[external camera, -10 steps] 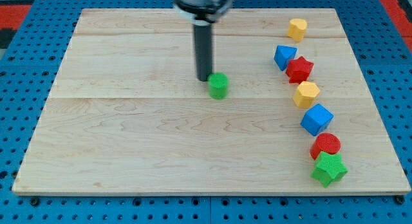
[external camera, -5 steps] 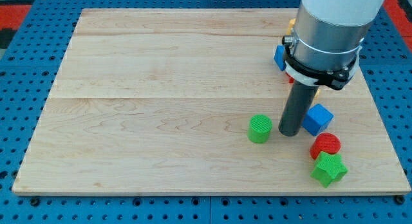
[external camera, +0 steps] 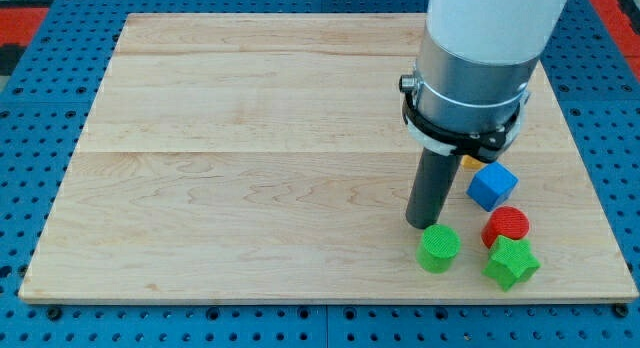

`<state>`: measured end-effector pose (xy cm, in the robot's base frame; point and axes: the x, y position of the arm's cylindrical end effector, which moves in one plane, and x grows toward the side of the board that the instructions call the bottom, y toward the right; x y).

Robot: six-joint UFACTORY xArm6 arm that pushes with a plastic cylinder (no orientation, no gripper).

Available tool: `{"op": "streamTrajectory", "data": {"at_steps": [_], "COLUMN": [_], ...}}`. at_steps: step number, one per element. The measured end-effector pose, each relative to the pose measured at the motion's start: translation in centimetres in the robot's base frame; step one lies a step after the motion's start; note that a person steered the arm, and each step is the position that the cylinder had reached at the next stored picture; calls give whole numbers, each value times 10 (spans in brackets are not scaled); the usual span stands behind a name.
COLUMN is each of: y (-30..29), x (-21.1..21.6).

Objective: Move the green circle left beside the green star

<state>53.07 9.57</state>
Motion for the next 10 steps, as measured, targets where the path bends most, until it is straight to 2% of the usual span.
{"op": "streamTrajectory", "data": {"at_steps": [1, 2, 6, 7, 8, 9, 10], "y": [-50, -52, -32, -49, -97, -90, -75], "x": [10, 88, 88, 73, 0, -54, -59]}}
